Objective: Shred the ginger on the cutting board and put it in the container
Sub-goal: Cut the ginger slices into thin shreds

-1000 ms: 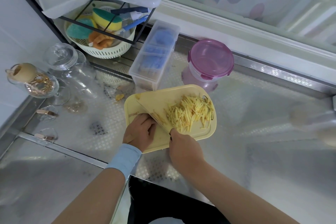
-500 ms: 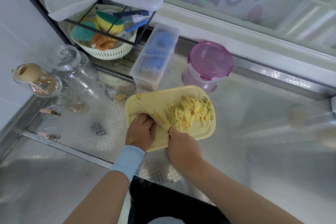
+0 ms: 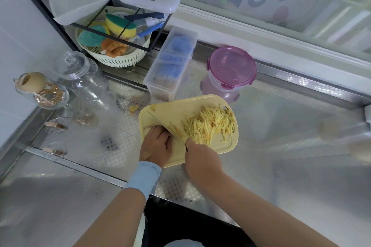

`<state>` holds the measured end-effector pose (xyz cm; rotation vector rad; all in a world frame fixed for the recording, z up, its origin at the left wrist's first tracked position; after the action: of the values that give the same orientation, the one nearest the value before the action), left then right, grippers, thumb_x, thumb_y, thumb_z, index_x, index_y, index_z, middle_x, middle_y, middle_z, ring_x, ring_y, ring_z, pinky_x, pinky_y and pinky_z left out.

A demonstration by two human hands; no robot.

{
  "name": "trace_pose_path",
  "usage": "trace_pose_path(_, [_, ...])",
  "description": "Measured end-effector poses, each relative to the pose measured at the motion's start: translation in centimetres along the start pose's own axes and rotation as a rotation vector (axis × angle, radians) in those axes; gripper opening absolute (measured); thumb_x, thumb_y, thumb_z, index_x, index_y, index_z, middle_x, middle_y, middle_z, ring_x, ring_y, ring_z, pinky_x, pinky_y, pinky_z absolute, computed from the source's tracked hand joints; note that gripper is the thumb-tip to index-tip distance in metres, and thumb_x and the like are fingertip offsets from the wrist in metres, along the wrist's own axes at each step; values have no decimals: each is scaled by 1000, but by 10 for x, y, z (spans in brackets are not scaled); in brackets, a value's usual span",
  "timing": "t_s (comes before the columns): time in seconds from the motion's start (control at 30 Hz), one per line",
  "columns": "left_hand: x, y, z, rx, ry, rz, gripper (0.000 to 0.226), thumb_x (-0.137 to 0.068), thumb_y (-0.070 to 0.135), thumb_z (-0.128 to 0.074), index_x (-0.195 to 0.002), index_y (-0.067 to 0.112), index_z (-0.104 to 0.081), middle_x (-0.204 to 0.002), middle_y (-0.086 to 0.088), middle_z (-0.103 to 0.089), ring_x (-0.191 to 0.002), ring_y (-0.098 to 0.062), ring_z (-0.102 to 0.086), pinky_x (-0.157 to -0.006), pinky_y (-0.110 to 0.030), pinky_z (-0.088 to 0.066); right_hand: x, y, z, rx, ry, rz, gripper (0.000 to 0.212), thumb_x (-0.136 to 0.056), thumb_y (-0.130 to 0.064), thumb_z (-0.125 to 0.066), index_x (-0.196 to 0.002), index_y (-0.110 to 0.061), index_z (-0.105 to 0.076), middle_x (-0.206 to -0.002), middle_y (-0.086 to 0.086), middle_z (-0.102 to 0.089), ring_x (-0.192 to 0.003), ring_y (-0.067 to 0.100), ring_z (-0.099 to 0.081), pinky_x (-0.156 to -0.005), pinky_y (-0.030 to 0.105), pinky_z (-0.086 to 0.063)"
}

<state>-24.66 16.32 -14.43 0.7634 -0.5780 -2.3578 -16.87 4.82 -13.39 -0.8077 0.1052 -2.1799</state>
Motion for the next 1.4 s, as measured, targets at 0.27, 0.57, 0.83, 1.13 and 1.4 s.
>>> trace_pose_path(0.27, [2,-5,-3,12,-24,30,19,-85,9,-52,-81,3,-70,-89,-13,-66,-85,-32,-59,-77,-35,-47,-2,-1,-9,-10,-4,-22,15,-92,-2,-37,-96,-16,-36,-72,6,-48,-60,22,-44,-51,33,-32])
trace_pose_path(0.57, [1,0,1,0,20,-2,19,-84,9,-52,-81,2,-70,-90,-14,-65,-87,-29,-56,-78,-34,-46,7,5,-7,50,12,9,13,-95,-6,-42,-96,-17,-35,-72,2,-48,-57,21,-43,-49,33,-33])
trace_pose_path(0.83, [1,-4,1,1,21,28,10,-80,2,-60,-78,4,-70,-87,-12,-66,-85,-30,-58,-78,-35,-48,-9,-10,-3,-10,28,7,13,-93,-3,-38,-95,-16,-37,-70,4,-44,-63,25,-44,-55,35,-36])
trace_pose_path(1.13, [0,0,5,5,36,29,21,-83,8,-50,-77,3,-69,-84,-14,-65,-86,-27,-53,-78,-35,-47,3,2,-9,39,9,-8,19,-89,-5,-46,-93,-17,-33,-70,5,-50,-56,21,-44,-45,31,-28])
trace_pose_path(1.4, [0,-2,6,-6,22,51,19,-83,9,-53,-77,5,-70,-85,-11,-66,-85,-26,-54,-73,-33,-46,-5,-11,-3,26,15,-2,16,-89,1,-39,-94,-14,-36,-70,5,-46,-57,21,-41,-48,32,-31])
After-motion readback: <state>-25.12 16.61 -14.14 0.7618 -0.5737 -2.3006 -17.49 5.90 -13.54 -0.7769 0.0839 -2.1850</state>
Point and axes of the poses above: each hand's wrist, its own x-axis away from the middle knuckle, its own z-axis out of the back of the hand, y = z × x, the point moved 10 cm from there along -x, towards the middle knuckle
